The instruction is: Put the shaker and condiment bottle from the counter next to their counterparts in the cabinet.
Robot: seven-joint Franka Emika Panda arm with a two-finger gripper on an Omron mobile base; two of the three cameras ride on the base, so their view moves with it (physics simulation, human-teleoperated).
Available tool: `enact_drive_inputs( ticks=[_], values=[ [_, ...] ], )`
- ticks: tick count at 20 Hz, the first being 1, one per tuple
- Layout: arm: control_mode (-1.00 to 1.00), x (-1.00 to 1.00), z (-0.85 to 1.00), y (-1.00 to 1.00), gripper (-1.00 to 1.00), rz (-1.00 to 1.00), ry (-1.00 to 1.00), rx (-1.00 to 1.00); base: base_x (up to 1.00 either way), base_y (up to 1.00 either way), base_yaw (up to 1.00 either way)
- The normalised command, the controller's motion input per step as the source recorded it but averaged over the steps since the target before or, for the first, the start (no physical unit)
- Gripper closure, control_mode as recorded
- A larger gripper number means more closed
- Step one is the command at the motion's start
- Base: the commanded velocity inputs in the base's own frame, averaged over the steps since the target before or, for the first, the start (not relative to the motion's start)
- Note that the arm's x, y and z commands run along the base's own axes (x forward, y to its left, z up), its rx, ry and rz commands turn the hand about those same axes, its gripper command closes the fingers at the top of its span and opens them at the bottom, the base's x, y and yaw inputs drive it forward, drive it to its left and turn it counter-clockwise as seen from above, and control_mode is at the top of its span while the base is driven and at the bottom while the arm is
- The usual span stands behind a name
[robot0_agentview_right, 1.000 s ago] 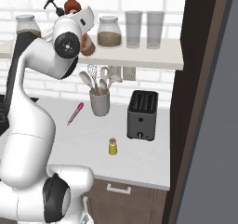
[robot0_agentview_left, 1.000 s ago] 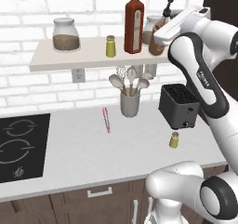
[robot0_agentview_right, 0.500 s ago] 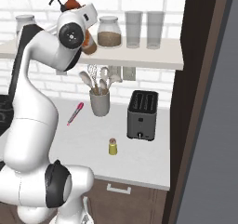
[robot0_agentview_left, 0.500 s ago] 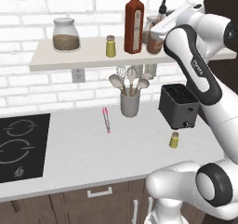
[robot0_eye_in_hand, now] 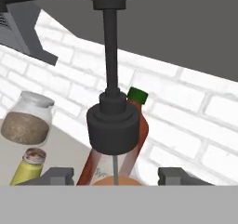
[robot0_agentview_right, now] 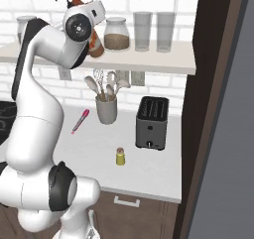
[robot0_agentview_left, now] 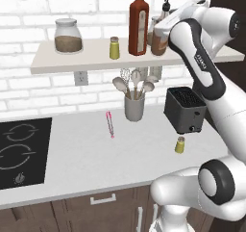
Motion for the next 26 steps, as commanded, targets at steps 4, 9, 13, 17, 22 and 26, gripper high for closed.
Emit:
enact_drive_inputs(
  ticks=[4,9,13,17,22,26],
  values=[
    [-1.00,0.07,-0.20,-0.08,1.00,0.00,0.08,0.00,0.00,0.00,0.00],
    [-1.00,0.14,-0.23,-0.10,1.00,0.00,0.11,0.00,0.00,0.00,0.00],
    [-1.00,0.31,-0.24,-0.15,1.00,0.00,0.13,0.00,0.00,0.00,0.00],
    [-1.00,0.44,-0.23,-0.20,1.00,0.00,0.14,0.00,0.00,0.00,0.00],
    [-1.00,0.43,-0.20,-0.19,1.00,0.00,0.14,0.00,0.00,0.00,0.00],
    [-1.00,0.43,-0.20,-0.19,1.00,0.00,0.14,0.00,0.00,0.00,0.00]
  ],
)
